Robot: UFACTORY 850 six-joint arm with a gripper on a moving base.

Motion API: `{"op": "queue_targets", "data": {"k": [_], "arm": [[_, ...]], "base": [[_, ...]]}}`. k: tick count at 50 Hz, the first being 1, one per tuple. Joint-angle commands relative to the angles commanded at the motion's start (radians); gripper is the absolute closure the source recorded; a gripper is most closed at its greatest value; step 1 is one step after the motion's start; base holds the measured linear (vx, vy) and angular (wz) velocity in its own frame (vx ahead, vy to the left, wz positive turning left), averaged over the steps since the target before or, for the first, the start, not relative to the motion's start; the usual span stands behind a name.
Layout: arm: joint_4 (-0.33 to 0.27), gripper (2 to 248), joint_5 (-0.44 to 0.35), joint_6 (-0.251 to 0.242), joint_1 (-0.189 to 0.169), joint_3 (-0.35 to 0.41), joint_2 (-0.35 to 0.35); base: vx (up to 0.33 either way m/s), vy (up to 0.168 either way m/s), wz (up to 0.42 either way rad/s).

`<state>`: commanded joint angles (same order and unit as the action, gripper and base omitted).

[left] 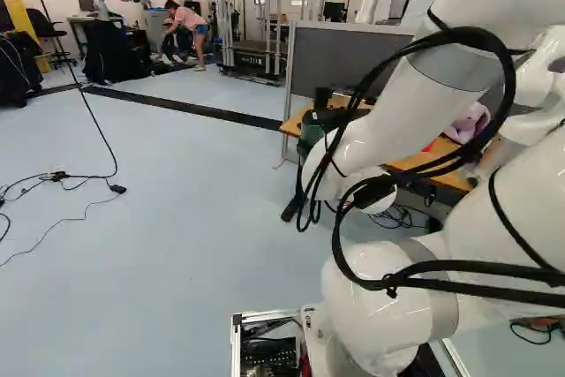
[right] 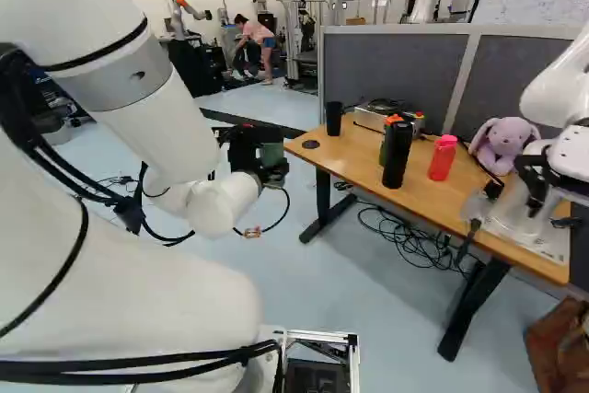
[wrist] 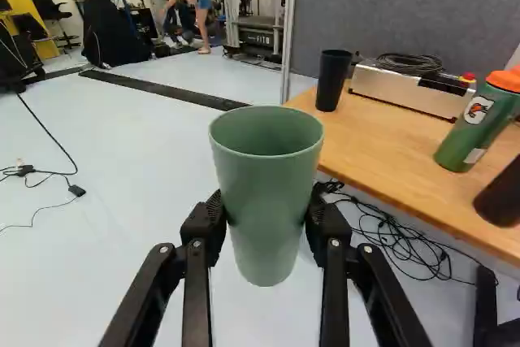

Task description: Place the green cup on the table

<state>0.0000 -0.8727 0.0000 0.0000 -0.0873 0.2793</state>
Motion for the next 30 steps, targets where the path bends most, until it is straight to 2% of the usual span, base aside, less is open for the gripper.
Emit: {"op": "queue_targets", "data": {"k": [1,9,30], "arm": [[0.0,131,0.0,0.0,0.0,-0.023,-0.027],[0.0,131,0.0,0.0,0.0,-0.06,-0.07],[0.001,131,0.0,0.0,-0.004,-0.174,-0.193]], "base": [[0.358,0.023,-0.006],[0.205,0.004,0.093],[0.01,0.001,-0.007]]}}
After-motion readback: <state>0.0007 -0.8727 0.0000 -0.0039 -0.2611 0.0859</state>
